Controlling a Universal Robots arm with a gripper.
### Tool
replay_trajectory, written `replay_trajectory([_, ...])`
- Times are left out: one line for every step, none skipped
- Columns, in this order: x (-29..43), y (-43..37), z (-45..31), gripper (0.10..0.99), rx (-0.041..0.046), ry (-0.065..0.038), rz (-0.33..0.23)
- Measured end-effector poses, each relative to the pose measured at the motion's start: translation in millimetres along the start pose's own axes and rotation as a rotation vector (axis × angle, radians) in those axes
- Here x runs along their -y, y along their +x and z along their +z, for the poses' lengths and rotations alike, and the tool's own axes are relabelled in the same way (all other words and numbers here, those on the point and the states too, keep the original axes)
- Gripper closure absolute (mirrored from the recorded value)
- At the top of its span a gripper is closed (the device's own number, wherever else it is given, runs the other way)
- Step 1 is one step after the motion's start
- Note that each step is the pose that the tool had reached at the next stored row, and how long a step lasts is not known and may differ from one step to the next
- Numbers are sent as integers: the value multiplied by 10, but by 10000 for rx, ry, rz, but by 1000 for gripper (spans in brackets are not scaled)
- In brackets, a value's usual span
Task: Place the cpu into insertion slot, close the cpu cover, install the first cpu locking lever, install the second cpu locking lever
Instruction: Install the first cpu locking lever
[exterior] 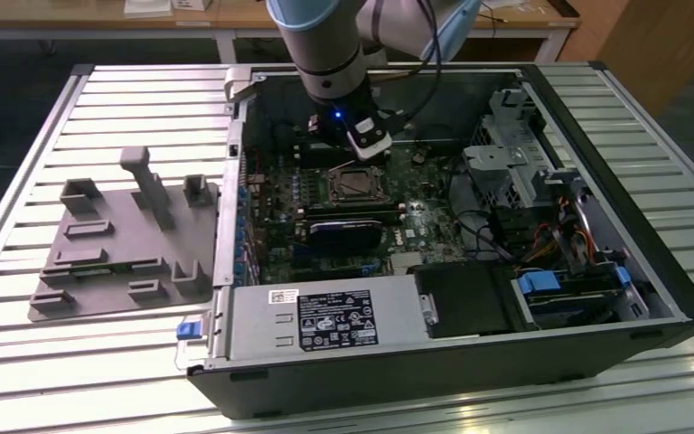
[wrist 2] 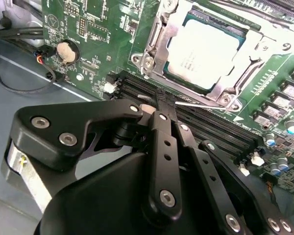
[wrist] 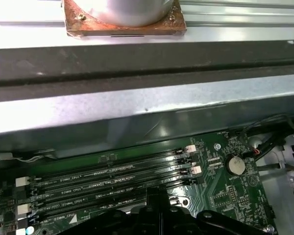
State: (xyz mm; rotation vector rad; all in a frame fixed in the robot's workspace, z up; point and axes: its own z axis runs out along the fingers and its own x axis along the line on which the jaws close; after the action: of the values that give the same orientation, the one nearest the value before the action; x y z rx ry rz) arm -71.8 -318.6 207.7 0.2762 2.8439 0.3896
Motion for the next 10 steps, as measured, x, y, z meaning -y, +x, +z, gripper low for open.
replay_trajectory([-1,1,3,984,9,4,24])
replay_trajectory([-2,3,5,984,19,12,57])
replay_trajectory([-4,5,8,984,30,21,94])
replay_trajectory([-9,7,11,984,42,32,132])
replay_trajectory([-14,11,14,984,53,41,166])
replay_trajectory([-18,14,17,984,65,52,204])
replay_trajectory([-23,18,20,984,77,62,244])
replay_trajectory([-27,22,23,984,90,72,285])
replay_trajectory([-32,26,25,984,103,83,328])
replay_trajectory([-37,29,28,984,116,94,372])
